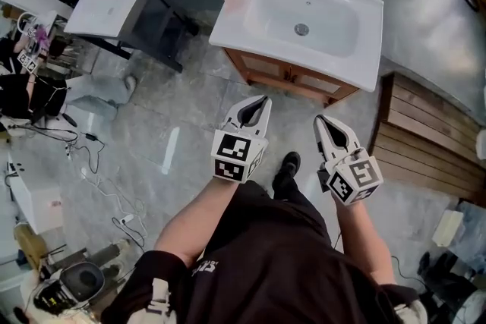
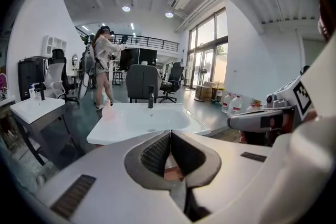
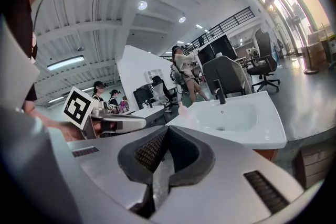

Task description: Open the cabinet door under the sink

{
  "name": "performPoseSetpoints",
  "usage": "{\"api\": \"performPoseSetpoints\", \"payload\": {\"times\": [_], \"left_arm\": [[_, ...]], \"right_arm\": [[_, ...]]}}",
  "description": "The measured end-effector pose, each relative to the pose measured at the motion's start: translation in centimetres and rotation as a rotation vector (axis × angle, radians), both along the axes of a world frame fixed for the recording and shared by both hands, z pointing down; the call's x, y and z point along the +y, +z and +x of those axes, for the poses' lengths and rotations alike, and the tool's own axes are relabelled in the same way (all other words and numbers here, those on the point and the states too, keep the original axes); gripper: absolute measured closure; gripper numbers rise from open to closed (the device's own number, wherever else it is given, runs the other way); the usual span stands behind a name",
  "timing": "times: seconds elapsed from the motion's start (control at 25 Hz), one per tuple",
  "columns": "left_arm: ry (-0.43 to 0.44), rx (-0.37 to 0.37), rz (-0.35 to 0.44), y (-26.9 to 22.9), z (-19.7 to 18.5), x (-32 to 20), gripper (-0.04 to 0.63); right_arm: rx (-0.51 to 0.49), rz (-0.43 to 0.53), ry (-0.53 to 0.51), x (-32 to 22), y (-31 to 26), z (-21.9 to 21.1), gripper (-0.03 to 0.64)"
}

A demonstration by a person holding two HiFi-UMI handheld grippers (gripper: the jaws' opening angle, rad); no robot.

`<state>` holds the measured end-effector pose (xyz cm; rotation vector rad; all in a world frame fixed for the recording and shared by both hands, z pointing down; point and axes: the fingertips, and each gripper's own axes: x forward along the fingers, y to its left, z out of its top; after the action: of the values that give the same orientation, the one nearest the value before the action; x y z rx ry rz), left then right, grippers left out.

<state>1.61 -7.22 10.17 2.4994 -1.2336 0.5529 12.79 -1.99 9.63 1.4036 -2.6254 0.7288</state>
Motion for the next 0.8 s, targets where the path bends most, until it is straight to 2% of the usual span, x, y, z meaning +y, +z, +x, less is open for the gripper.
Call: {"api": "performPoseSetpoints", "payload": {"times": [0.36,0.56,0.8], "left_arm": [[0.026,0.005,-0.044,5.0,0.1,-2.7,0.577],[0.049,0.000,-0.087,10.5,-1.4,-3.2,0.577],[0.091,0.003,-0.129,17.4,-2.1,-3.8,0.577]], "right_arm": [[0.046,-0.060,0.023,-2.4,4.7,-1.0,0.603],[0.038,-0.099,0.074,-2.8,8.9,-2.4,0.604],[0.008,-0.099,0.091,-3.5,14.3,-5.5,0.603]]}}
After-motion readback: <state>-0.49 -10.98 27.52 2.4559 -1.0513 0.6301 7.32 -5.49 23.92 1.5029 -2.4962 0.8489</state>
